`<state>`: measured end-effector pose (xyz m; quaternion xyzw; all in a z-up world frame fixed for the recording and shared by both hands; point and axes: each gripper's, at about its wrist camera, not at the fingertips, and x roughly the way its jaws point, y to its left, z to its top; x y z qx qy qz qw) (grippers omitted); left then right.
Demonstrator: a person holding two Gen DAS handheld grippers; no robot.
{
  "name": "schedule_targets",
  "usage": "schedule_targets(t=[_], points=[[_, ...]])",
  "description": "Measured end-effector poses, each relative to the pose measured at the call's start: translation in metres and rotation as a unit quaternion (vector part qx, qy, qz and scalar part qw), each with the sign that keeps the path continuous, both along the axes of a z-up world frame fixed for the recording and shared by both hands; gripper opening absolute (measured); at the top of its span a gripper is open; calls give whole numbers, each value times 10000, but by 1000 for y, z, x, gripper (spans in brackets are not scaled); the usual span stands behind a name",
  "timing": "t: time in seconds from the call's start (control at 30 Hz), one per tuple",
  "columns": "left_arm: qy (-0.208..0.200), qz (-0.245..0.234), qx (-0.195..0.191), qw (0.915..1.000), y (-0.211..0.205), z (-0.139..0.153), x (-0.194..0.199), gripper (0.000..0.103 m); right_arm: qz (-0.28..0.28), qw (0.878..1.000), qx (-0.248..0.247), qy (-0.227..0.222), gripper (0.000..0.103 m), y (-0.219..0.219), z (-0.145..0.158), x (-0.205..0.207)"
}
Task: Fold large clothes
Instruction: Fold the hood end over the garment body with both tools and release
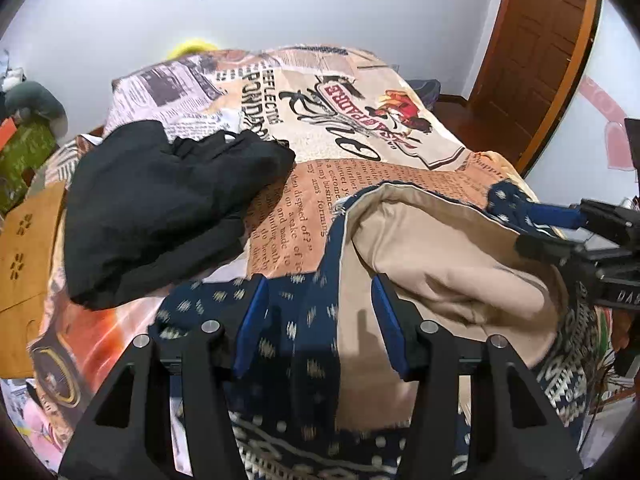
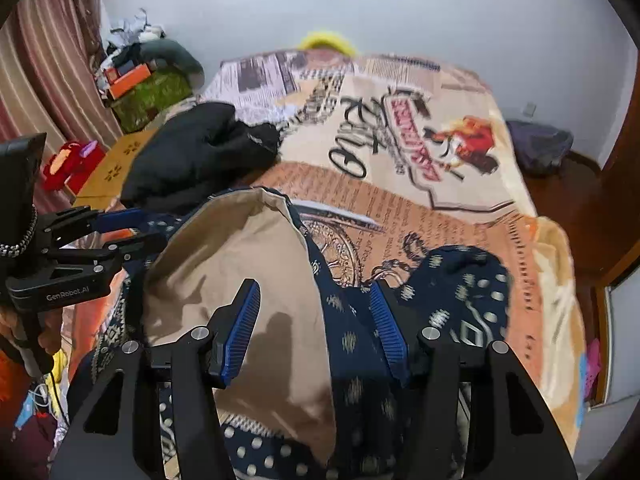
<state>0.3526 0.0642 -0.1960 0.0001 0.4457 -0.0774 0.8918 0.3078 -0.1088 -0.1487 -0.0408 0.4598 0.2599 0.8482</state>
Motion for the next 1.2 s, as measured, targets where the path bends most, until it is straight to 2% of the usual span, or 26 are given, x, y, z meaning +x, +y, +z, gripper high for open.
schedule_targets(t=[0.23,0.27,0.3,0.33,0.37,0.4,0.43,0.47,0.63,0.87,1.0,1.13,1.2], points=[[261,-172,-134,9994,-5,-30,32,52,129,9975,175,667,53,1,-34,24],[238,-162,-143,9995,-6,-33,34,52,117,9974,206,686,50,0,-36,25],[221,-128,-152,9996,-5,-36,36,48,97,9973,235,693,46,0,-38,25],[241,-128,-187,9995,-5,-39,38,44,73,9971,279,702,33,-1,-39,26],[313,-170,-288,9989,-4,-42,40,33,34,9967,338,732,23,-3,-40,27],[398,-214,-409,9981,-4,-45,42,22,-13,9961,422,773,18,-6,-41,27],[479,-253,-542,9971,-3,-47,43,17,-28,9957,471,796,11,-7,-40,28],[510,-276,-644,9962,-3,-47,43,9,-60,9954,512,802,10,-9,-39,28],[404,-364,-1160,9918,7,-27,24,7,-185,9951,760,612,7,-19,-20,17],[3,-548,-1222,9910,15,14,-41,6,17,9940,1064,242,6,-30,22,-38],[-32,-614,-936,9937,9,15,-87,6,96,9939,1086,162,7,-33,29,-77],[180,-618,-699,9955,2,-1,-123,7,260,9979,595,82,10,-30,22,-108],[311,-595,-587,9960,1,-11,-136,14,360,9983,412,190,13,-30,16,-120]])
